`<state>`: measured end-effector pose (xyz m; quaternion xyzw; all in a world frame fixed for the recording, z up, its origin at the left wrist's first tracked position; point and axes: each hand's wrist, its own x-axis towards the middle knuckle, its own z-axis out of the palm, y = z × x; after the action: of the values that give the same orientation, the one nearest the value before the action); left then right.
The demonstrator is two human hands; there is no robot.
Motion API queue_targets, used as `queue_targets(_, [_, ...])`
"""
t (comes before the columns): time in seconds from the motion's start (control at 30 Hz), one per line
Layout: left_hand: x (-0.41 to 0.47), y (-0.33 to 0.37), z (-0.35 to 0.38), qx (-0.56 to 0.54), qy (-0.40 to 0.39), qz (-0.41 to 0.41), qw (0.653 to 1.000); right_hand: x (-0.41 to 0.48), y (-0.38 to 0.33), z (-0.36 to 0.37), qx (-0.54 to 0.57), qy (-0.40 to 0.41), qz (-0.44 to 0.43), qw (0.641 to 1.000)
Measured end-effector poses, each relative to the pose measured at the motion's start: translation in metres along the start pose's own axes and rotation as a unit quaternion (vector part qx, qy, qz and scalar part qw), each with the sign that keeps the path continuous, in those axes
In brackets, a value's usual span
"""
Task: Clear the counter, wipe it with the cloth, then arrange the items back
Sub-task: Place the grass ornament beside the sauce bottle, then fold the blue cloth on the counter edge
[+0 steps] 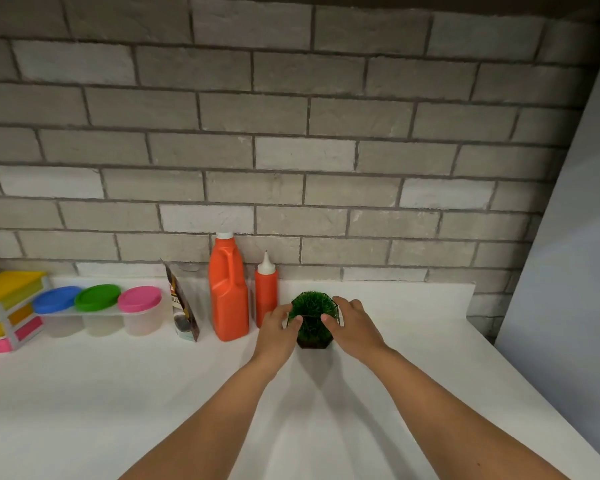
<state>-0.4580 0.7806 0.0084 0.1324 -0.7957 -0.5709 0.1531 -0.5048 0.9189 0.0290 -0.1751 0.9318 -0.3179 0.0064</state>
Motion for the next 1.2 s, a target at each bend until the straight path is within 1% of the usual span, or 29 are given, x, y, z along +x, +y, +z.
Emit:
queue_targets(0.07, [-0.009,0.000,-0.008,0.008,-0.009,0.004,1.000,-0.011,-0.006,0.001,0.001,0.002,0.007,1.000])
queue_targets(0.17, [-0.027,-0.004,-0.022,0.029,0.002,0.013,0.999,-0.030,-0.015,0.007,0.005,-0.006,0.009,1.000])
queue_targets(0.37, [-0.070,-0.008,-0.062,0.053,0.058,0.003,0.997,-0.064,-0.039,0.012,-0.002,-0.008,-0.035,0.999])
queue_targets(0.5, [-0.108,-0.014,-0.088,0.079,0.079,-0.012,0.994,-0.089,-0.053,0.021,0.012,-0.020,-0.068,0.997])
queue_targets(0.7, [-0.175,-0.031,-0.127,0.146,0.088,-0.035,0.985,-0.136,-0.067,0.043,0.016,-0.076,-0.099,0.992])
queue_targets(0.87, [-0.218,-0.046,-0.175,0.232,0.092,-0.063,0.966,-0.170,-0.098,0.064,0.007,-0.133,-0.152,0.979])
queue_targets(0.93, [-0.233,-0.057,-0.193,0.262,0.077,-0.080,0.959,-0.186,-0.110,0.075,0.002,-0.154,-0.167,0.974])
queue_targets(1.0, [-0.244,-0.069,-0.208,0.298,0.045,-0.093,0.949,-0.202,-0.121,0.087,-0.008,-0.180,-0.176,0.968])
queue_targets(1.07, [-0.251,-0.080,-0.217,0.353,-0.017,-0.085,0.932,-0.219,-0.132,0.099,-0.021,-0.219,-0.192,0.956])
queue_targets(1.13, [-0.253,-0.088,-0.221,0.394,-0.084,-0.066,0.913,-0.235,-0.143,0.112,-0.043,-0.274,-0.219,0.936])
queue_targets(1.2, [-0.252,-0.093,-0.221,0.426,-0.133,-0.058,0.893,-0.252,-0.153,0.126,-0.069,-0.320,-0.232,0.916])
